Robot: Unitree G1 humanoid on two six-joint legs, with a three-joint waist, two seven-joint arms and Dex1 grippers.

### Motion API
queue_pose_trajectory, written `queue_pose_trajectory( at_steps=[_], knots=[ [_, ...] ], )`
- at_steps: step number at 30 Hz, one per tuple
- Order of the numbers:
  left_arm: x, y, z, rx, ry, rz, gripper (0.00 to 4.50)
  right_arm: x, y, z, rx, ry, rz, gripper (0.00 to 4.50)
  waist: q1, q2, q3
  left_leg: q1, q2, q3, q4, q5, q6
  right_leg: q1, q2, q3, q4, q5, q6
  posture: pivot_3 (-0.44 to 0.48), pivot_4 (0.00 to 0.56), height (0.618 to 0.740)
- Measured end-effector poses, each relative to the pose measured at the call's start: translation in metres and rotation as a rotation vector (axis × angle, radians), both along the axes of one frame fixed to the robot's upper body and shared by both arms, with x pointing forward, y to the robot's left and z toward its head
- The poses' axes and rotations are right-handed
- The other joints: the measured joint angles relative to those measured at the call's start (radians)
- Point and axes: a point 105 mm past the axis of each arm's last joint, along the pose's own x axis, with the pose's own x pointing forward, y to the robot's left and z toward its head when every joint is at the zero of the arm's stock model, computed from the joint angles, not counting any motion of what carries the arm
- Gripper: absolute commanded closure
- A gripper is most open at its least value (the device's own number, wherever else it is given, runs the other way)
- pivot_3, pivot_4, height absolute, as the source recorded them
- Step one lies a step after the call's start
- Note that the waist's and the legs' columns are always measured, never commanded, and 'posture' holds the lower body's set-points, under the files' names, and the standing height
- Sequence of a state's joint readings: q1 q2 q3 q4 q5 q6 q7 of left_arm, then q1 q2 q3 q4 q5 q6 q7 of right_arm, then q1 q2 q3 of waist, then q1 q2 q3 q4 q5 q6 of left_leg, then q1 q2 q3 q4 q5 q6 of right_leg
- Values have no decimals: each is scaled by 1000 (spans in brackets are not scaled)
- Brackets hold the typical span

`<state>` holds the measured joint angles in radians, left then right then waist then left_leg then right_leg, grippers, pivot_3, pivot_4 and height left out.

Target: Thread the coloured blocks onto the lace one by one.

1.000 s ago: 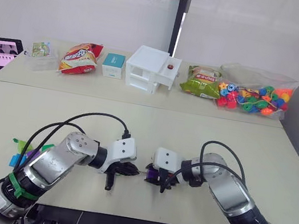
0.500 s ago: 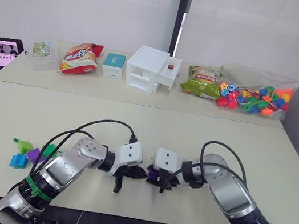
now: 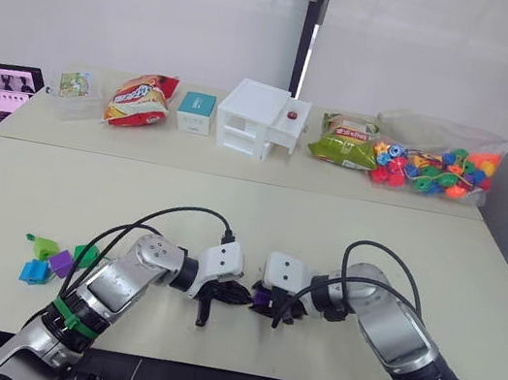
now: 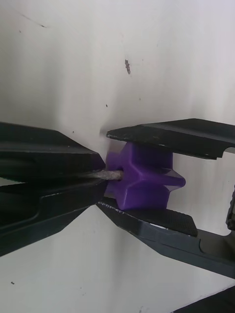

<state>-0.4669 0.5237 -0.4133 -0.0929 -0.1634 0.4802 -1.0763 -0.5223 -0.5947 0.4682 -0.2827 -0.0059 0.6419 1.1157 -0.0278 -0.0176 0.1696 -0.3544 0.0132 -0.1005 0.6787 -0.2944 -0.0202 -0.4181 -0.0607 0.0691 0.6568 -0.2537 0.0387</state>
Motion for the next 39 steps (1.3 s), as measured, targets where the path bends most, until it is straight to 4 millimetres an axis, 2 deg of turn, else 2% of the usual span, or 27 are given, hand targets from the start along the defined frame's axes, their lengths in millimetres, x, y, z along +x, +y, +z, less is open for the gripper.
queue_pose_trajectory(
  at_steps=[9,14,18,26,31,36,39],
  knots=[
    [1,13,3,-3,0,23,1256,-6,6,-1,22,20,23,3121,-10,0,0,0,0,0,0,0,0,-1,0,0,1,0,0,0,150,740],
    [-5,24,4,16,3,23,1256,-6,7,-1,25,18,24,3121,-16,0,0,0,1,0,-1,0,0,-2,1,0,1,0,0,0,150,740],
    [-11,41,4,52,4,33,1256,-6,7,-2,24,16,21,3121,-15,0,0,0,1,0,-1,0,0,-2,1,0,1,0,0,0,150,740],
    [-7,46,2,42,-16,54,1256,-6,7,-2,26,12,16,3121,-15,0,0,0,1,0,-1,0,0,-2,1,0,1,0,0,0,150,740],
    [-1,43,2,16,-27,73,2721,-7,5,-2,20,13,12,3121,-14,0,0,0,1,0,-1,0,0,-1,0,0,1,0,0,0,150,740],
    [0,39,1,5,-25,68,4385,-8,5,-2,17,18,2,3121,-14,0,0,0,0,0,-1,0,0,-2,0,0,1,0,0,0,150,740],
    [-1,38,1,5,-23,64,4447,-9,5,-2,18,19,-6,3121,-14,0,0,0,0,0,-1,0,0,-2,0,0,1,0,0,0,150,740]
  ],
)
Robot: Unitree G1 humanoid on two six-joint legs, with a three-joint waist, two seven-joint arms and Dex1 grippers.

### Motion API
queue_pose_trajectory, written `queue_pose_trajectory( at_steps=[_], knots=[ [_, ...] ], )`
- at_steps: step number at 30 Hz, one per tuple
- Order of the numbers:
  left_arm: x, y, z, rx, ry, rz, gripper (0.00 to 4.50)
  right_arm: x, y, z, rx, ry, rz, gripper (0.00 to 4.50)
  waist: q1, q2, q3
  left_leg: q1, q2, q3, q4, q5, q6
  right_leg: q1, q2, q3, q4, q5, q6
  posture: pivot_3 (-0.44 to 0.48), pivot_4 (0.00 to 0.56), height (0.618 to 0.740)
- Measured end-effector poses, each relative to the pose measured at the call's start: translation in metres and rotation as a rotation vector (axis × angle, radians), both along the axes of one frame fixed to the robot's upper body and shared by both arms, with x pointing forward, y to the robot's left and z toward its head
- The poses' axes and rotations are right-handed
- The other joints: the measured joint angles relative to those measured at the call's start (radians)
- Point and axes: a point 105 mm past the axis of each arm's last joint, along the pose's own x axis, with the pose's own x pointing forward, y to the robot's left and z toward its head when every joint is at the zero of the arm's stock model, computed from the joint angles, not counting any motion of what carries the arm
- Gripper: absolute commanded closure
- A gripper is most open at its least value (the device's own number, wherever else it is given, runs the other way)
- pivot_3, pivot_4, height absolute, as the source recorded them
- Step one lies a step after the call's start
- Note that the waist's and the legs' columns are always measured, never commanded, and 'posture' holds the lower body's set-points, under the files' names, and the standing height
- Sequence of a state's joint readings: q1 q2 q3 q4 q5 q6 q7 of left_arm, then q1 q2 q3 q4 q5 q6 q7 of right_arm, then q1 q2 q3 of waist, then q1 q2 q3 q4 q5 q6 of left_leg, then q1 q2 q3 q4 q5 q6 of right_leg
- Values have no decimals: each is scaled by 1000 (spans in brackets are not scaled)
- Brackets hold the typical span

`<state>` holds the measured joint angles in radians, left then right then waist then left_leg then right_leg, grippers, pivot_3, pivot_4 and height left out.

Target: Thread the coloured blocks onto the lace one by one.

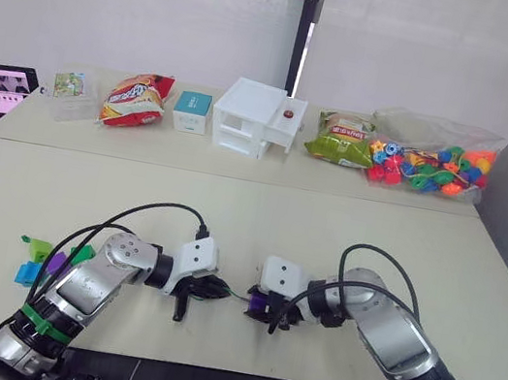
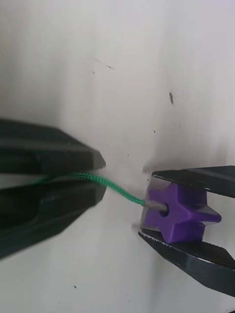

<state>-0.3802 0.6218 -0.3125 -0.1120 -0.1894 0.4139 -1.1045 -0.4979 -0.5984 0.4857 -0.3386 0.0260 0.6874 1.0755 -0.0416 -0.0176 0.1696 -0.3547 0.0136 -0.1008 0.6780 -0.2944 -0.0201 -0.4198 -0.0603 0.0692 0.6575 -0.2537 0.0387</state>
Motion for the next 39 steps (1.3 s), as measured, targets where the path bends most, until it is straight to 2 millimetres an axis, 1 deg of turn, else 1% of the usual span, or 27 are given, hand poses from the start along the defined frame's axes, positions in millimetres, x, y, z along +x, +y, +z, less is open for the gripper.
queue_pose_trajectory(
  at_steps=[5,12,17,23,27,30,32,34,36,38,39],
  knots=[
    [-3,-3,-1,1,6,-18,4447,0,0,0,1,-4,-8,3121,0,0,0,0,0,0,0,0,0,0,0,0,0,0,0,0,150,740],
    [-11,-21,-3,-15,22,-85,4447,0,0,0,6,4,-13,3121,0,0,0,0,0,0,0,0,0,0,0,0,0,0,0,0,150,740],
    [-10,-28,1,-16,8,-103,4447,0,0,0,10,9,-14,3121,0,0,0,0,0,0,0,0,0,0,0,0,0,0,0,0,150,740],
    [-7,-32,0,-6,11,-98,4447,0,-2,0,5,7,-23,3121,4,0,0,0,0,0,0,0,0,1,0,0,-1,0,0,0,150,740],
    [-8,-31,-2,2,29,-97,4447,1,-1,0,8,7,-27,3121,3,0,0,0,0,0,0,0,0,1,0,0,-1,0,0,0,150,740],
    [-8,-30,-1,-4,52,-87,3683,1,-1,0,9,3,-31,3121,2,0,0,0,0,0,0,0,0,1,0,0,-1,0,0,0,150,740],
    [-8,-28,2,-17,65,-77,2994,0,-1,0,12,2,-33,2088,2,0,0,0,0,0,0,0,0,0,0,0,0,0,0,0,150,740],
    [-12,-24,7,-8,67,-92,2339,-1,-4,-4,18,23,-60,1433,2,0,0,-1,0,0,0,0,0,0,0,0,0,0,0,0,150,740],
    [-12,-20,10,1,59,-95,1703,-1,-8,-2,21,23,-72,799,2,0,0,-1,0,0,0,0,0,-1,0,0,0,0,0,0,150,740],
    [-12,-19,13,11,48,-99,935,-1,-12,3,27,15,-79,24,3,0,0,-2,0,0,0,0,0,-1,0,0,-1,0,0,0,150,740],
    [-11,-20,14,14,41,-105,688,-2,-13,6,33,9,-80,0,3,0,0,-2,0,0,0,0,0,-1,0,0,-1,0,0,0,150,740]
  ],
)
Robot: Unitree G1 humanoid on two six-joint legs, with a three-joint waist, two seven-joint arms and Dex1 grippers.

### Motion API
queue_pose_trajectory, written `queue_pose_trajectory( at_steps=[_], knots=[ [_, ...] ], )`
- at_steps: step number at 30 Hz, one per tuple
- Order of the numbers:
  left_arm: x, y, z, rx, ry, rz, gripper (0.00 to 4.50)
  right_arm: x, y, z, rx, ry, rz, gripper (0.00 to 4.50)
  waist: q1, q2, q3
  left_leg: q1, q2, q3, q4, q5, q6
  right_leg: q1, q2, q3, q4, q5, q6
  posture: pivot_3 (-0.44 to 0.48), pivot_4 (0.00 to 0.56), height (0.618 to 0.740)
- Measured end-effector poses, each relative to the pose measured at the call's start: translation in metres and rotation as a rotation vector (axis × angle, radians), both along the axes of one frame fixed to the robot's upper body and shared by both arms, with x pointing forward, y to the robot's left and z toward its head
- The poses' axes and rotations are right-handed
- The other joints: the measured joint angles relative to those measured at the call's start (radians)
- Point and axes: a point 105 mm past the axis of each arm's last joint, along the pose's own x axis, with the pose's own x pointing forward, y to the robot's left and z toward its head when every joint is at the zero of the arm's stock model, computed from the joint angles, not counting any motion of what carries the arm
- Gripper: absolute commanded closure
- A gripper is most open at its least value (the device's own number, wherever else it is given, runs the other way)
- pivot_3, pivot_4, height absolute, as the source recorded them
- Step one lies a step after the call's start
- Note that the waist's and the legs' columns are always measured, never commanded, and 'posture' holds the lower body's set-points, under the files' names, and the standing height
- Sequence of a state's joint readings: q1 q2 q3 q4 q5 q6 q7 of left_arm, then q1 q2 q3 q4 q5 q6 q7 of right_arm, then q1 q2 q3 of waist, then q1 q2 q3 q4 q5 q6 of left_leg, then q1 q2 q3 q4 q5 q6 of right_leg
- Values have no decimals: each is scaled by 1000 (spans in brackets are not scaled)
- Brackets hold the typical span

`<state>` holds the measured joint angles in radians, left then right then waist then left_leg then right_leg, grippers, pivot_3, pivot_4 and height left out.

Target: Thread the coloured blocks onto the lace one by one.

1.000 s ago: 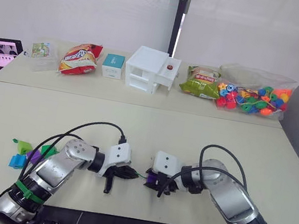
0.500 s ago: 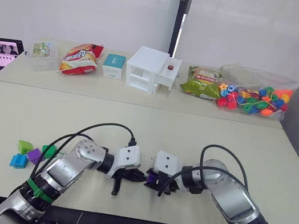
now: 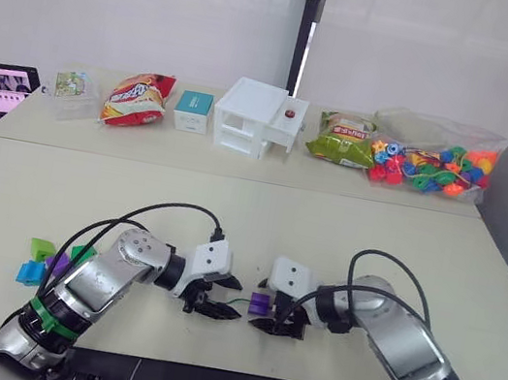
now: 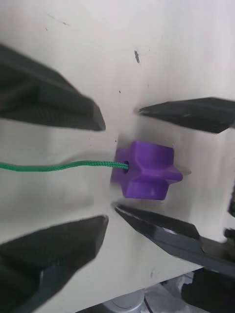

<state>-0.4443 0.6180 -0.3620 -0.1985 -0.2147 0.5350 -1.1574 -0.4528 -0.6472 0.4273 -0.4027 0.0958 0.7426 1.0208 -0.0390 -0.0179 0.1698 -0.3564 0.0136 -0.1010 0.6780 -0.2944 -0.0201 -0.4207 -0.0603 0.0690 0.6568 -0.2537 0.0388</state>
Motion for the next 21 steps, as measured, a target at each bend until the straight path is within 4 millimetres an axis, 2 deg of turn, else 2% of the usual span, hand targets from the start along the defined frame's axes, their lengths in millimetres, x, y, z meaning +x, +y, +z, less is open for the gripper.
queue_pose_trajectory(
  at_steps=[1,5,13,19,21],
  knots=[
    [0,-3,2,7,-15,-16,387,0,-3,3,2,-7,-4,0,2,0,0,0,0,0,0,0,0,0,0,0,0,0,0,0,150,740],
    [5,-21,8,11,-95,-82,387,-4,-24,5,-36,-24,-38,0,11,0,0,-1,-1,0,1,0,0,1,0,0,-2,0,0,0,150,740],
    [4,-46,-13,41,-75,-139,387,-5,-31,2,-41,-31,-43,0,4,0,0,-1,0,0,1,0,0,0,0,0,-1,0,0,0,150,740],
    [9,-49,-12,46,-82,-138,2211,-4,-31,0,-46,-32,-39,0,4,0,0,-1,0,0,1,0,0,0,0,0,-1,0,0,0,150,740],
    [9,-49,-12,46,-81,-138,2876,-5,-29,-1,-47,-33,-24,545,4,0,0,-1,0,0,1,0,0,0,0,0,-1,0,0,0,150,740]
  ],
)
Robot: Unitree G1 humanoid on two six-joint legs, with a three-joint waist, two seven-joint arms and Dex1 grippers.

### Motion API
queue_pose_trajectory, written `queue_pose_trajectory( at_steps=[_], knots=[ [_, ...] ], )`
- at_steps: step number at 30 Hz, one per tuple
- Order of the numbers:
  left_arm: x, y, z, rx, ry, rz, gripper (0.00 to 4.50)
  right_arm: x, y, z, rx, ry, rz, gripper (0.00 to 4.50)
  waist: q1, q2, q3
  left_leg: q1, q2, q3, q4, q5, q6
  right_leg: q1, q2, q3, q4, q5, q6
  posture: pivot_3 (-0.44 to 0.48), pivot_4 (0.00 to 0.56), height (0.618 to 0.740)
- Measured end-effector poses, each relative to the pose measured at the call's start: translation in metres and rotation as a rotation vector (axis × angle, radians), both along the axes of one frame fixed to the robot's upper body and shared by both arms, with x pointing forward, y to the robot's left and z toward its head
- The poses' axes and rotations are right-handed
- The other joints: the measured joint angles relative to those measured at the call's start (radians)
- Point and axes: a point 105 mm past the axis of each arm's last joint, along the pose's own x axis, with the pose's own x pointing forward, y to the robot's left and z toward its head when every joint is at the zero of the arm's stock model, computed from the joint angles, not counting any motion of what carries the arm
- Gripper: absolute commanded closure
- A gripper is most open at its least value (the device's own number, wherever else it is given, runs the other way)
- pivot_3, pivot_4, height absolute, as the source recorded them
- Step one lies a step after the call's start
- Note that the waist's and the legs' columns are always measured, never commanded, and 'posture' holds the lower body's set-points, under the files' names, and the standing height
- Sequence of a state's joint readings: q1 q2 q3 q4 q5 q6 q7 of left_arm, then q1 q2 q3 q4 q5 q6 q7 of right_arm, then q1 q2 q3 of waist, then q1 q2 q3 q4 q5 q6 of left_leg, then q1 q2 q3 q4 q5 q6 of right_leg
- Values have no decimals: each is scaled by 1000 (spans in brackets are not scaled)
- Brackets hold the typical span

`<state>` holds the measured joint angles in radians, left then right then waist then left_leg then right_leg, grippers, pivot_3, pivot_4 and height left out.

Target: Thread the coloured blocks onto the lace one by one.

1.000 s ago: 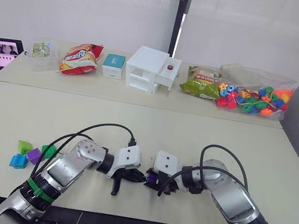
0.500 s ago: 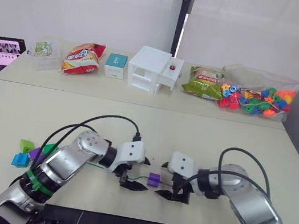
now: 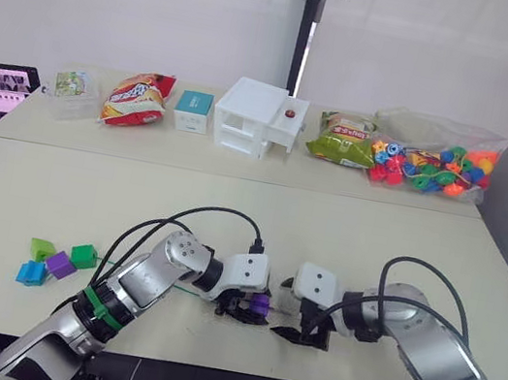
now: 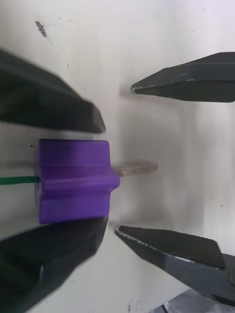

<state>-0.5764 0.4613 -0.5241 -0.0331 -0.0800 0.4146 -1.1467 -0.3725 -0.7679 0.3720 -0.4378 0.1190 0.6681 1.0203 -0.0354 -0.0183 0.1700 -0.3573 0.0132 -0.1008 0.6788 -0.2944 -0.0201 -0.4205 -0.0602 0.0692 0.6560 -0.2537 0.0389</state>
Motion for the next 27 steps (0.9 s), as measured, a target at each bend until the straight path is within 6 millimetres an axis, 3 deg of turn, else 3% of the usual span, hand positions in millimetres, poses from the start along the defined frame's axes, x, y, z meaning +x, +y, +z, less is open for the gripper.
queue_pose_trajectory(
  at_steps=[1,12,20,27],
  knots=[
    [0,0,0,0,0,0,3093,-1,1,0,0,-1,7,828,0,0,0,0,0,0,0,0,0,0,0,0,0,0,0,0,150,740],
    [-1,3,0,7,7,-8,3096,4,6,-9,3,-11,45,4499,-2,0,0,1,0,0,0,0,0,1,0,0,0,0,0,0,150,740],
    [2,22,3,22,8,29,3096,8,5,-5,-4,-32,91,4500,-7,0,0,1,0,0,0,0,0,0,0,0,1,0,0,0,150,740],
    [-3,100,9,126,13,150,3096,3,3,11,-18,-48,121,4500,-8,0,0,1,1,0,-1,0,0,-1,0,0,1,0,0,0,150,740]
  ],
)
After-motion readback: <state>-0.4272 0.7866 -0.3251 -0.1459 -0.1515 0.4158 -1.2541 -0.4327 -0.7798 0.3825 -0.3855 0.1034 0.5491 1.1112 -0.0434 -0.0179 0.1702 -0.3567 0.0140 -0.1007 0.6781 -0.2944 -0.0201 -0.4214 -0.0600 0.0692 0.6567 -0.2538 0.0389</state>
